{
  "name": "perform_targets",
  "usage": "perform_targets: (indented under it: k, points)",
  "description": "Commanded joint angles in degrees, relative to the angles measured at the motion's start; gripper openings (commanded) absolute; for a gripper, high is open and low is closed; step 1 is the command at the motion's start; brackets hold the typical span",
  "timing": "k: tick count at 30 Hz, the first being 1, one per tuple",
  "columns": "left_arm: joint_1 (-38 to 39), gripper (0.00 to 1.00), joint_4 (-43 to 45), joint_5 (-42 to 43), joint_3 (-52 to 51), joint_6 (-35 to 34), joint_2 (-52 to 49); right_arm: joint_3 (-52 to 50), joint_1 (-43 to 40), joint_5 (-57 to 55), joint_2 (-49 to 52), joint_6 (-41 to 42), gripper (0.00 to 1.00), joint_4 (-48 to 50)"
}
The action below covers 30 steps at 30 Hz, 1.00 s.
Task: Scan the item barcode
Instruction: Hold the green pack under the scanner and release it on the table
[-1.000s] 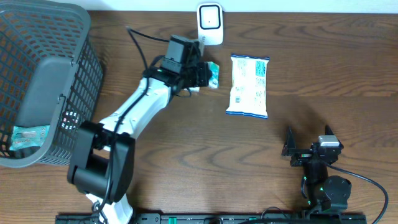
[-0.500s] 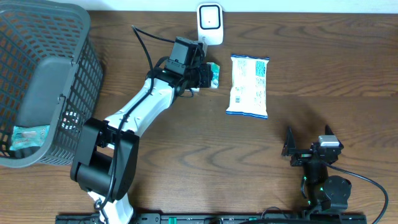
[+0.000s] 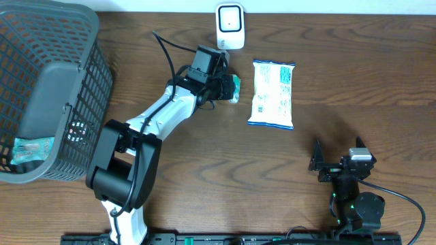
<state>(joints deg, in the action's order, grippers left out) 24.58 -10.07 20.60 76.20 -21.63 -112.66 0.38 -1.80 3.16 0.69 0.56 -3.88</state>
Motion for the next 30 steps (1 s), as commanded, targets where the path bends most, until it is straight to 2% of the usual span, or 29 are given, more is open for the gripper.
perform_targets:
  k: [1,2,3,9,22,30]
  points:
    - [0.20,0.43,0.37,-0.28,0.74,-0.07,-0.26,-0.07,-0.35,-0.17,-0.31,-0.42,0.99,-0.26]
    - [0.20,0.52,0.37,-0.31,0.74,-0.04,-0.02,-0.07,-0.35,-0.17,-0.31,-0.42,0.99,-0.26]
    - [0.17,0.55,0.33,-0.31,0.98,-0.02,0.44,-0.07,-0.35,-0.20,-0.31,-0.42,0.99,-0.26]
    - [-0.74,0.61,-0.11,-0.35,1.84,1.20,4.92,-0.07,-0.35,-0.17,-0.31,-0.42,0.99,-0.26]
    - [-9.33,0.61,-5.64,-0.74,1.84,1.86,22.58,-0.07,-0.35,-0.17,-0.31,-0.42,0.99,-0.26]
    - [-18.56,0.61,-7.06,-0.76,1.84,3.87,33.86,-0.07,-0.35,-0.20,-0.31,-0.42,0.99,-0.26]
